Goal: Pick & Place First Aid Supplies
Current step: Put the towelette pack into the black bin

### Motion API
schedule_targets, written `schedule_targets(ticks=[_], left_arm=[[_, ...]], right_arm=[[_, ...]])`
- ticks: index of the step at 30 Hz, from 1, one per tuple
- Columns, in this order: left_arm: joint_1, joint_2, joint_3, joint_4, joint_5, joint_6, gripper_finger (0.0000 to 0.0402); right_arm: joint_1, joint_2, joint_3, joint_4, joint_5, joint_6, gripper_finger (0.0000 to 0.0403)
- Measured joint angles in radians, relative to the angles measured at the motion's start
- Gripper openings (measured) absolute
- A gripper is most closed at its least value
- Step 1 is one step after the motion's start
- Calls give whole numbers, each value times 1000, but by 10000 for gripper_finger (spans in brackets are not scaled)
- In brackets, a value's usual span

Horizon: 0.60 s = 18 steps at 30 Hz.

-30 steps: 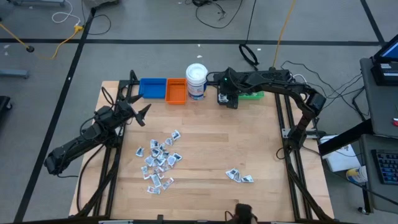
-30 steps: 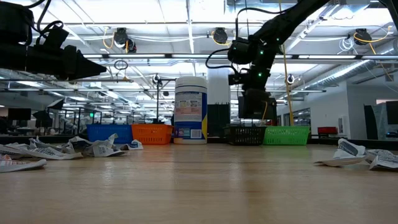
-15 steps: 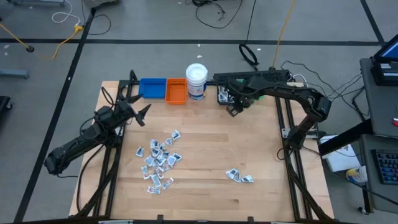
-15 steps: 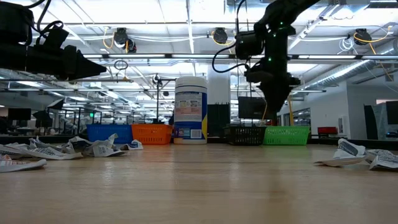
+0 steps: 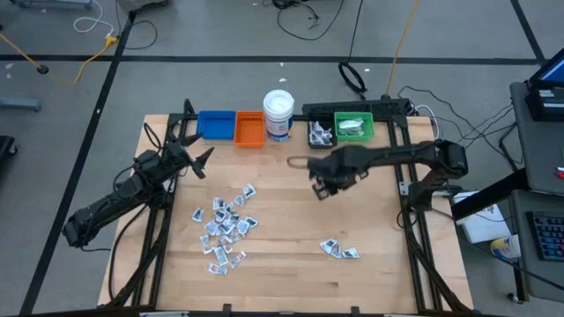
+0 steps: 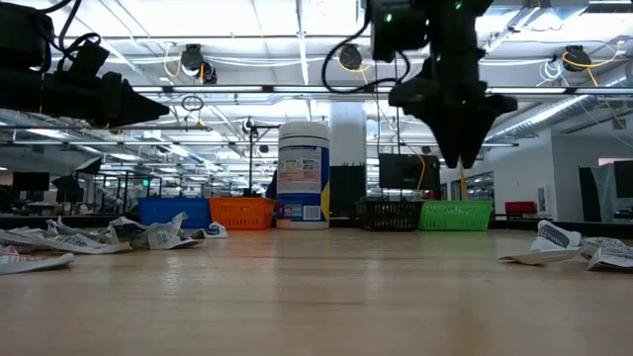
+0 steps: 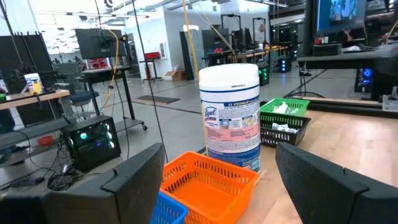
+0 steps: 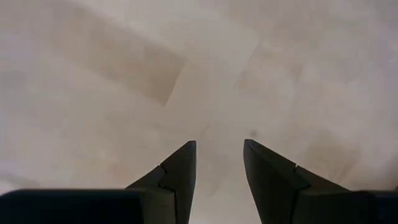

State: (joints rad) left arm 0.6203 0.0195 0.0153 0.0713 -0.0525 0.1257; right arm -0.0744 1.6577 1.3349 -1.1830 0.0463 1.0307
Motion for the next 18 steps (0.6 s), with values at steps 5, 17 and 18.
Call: schedule_targets(ticks=[5, 17, 18], left_arm=[[0, 0, 0, 0, 0, 0, 310], [0, 0, 0, 0, 0, 0, 310], [0, 0, 0, 0, 0, 0, 310]], right_arm=[[165, 0, 0, -16, 0, 104, 130], [518, 0, 0, -11, 0, 163, 130], [542, 0, 0, -10, 0, 149, 130]])
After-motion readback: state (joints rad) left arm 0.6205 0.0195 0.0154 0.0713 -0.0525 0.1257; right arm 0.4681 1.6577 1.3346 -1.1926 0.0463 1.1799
